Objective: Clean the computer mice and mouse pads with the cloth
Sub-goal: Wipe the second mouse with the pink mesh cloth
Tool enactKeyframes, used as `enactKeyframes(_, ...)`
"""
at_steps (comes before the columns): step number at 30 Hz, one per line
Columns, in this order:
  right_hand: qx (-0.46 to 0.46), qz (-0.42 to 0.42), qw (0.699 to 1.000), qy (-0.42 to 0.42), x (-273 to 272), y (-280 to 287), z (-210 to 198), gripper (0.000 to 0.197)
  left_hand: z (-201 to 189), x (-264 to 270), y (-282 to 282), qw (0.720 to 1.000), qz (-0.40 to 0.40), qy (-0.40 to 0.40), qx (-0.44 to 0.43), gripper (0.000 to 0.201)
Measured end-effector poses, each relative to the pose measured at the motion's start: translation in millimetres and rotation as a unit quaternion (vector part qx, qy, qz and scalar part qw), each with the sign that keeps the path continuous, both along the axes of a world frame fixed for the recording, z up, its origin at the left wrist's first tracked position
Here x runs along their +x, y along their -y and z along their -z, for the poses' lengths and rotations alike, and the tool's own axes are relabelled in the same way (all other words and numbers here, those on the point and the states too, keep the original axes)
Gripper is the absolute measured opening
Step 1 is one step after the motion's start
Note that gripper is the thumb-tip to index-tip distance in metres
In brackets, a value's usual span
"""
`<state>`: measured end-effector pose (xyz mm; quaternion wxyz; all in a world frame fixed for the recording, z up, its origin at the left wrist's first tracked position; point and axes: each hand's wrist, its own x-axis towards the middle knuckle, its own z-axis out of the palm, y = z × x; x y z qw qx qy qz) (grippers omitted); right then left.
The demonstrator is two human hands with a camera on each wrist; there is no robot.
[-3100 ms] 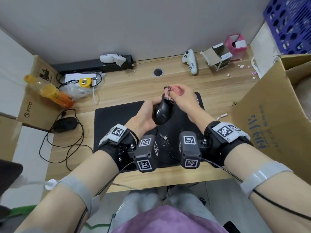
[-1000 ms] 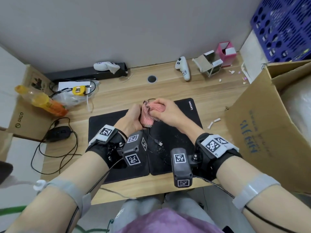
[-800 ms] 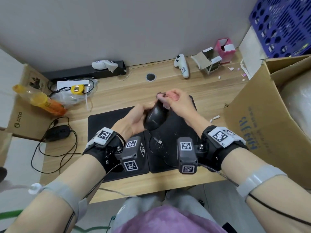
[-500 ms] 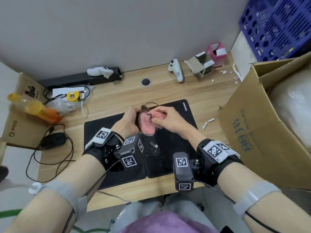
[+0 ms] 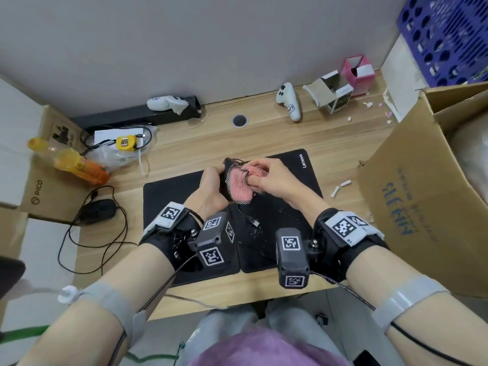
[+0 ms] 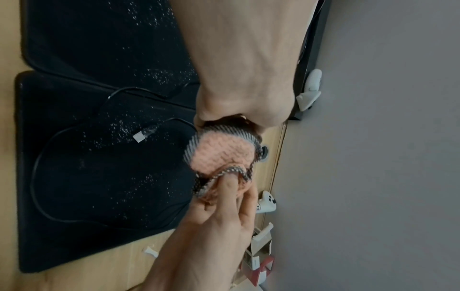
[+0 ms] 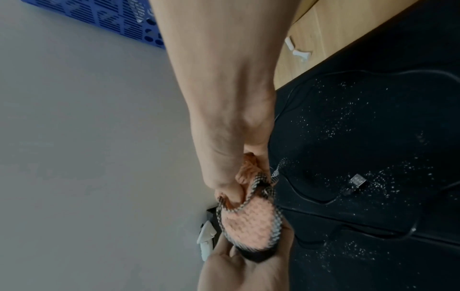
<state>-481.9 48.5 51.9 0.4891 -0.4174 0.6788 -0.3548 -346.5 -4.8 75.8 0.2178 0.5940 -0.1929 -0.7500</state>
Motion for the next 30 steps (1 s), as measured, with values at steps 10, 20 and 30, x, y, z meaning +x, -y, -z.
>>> enactKeyframes(10, 0.032, 0.145, 0.987, -0.059, 16, 18, 13, 0.025, -10, 47, 23, 0.998, 0.033, -0.042, -0.038, 0.021)
enactKeyframes(20, 0.008, 0.052, 0.998, 0.047, 86, 31, -9, 0.024, 0, 79, 36, 0.998, -0.012, -0.069, -0.009, 0.036)
enactKeyframes(30, 0.006, 0.044, 0.999, -0.014, 119, 39, -7, 0.019, 11, 130, 22, 0.987, -0.010, -0.155, 0.047, 0.032)
